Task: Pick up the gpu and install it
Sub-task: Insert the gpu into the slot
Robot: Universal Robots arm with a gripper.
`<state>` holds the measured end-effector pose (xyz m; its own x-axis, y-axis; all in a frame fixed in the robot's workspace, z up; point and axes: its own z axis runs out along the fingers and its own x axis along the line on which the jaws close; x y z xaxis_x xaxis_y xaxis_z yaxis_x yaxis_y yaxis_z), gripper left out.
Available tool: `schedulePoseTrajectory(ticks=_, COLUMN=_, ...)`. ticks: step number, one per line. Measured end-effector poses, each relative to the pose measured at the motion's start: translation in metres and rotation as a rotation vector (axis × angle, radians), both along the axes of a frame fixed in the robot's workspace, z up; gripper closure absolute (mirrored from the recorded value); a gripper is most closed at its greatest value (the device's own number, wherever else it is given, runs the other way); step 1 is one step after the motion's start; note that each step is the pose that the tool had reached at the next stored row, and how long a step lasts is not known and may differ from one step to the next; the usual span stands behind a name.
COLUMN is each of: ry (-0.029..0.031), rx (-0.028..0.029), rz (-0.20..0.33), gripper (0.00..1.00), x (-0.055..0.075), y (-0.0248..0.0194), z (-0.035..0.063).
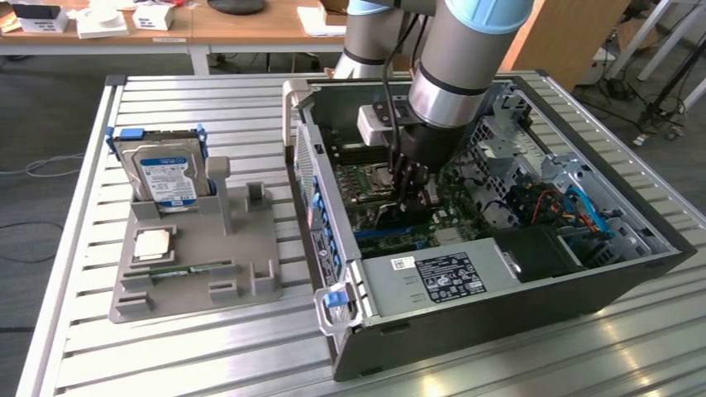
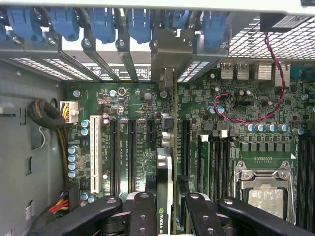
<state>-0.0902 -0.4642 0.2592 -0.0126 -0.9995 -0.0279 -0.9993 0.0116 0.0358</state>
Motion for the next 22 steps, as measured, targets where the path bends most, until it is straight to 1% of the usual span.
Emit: schedulePoseTrajectory(ticks=22, ry=0.0000, rx=0.0000, rz=-0.007, gripper=0.73, x=0.0000, y=0.0000, z=-0.0005)
